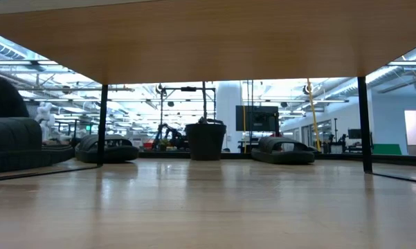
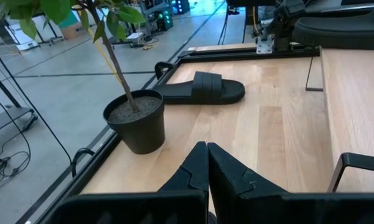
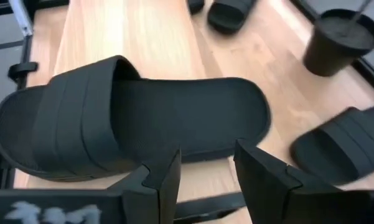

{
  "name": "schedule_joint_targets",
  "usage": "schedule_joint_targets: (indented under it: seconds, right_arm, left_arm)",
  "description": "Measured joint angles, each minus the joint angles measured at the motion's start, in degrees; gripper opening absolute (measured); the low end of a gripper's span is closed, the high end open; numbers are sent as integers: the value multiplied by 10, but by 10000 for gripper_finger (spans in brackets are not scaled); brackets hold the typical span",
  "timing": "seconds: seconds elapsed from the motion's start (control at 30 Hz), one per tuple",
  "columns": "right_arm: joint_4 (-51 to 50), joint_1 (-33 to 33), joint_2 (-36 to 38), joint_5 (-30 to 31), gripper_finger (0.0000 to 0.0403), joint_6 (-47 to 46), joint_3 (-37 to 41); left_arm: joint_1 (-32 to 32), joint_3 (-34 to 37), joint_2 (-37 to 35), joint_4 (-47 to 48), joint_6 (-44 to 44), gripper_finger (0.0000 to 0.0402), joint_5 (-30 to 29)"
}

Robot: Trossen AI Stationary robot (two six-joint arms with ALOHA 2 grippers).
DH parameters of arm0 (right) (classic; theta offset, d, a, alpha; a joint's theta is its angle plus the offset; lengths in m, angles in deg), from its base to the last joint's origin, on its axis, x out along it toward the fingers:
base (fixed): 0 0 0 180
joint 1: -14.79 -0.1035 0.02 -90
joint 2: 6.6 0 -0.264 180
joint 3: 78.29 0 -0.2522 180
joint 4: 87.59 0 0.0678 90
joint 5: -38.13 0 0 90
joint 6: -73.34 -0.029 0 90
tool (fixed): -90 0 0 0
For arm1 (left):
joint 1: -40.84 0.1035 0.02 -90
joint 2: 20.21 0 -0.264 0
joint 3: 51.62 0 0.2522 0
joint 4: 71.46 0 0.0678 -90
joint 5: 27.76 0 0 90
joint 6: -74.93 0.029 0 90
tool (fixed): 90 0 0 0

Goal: Pick and place slides into the shelf
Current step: Adjust the shelf

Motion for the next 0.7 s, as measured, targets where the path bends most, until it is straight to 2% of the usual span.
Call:
schedule_joint_targets:
  seconds: [0.23,0.37,0.5,0.7]
  right_arm:
    - [-86,-56,0,50,139,-127,3]
    - [-95,-100,8,105,139,-231,53]
    - [-34,-136,26,131,139,-310,127]
    - [49,-162,70,188,139,-301,187]
  left_arm:
    - [0,0,23,-5,3,5,-5]
    - [0,0,31,-7,5,5,-5]
    - [0,0,31,-8,5,5,-5]
    - [0,0,31,-10,12,5,-9]
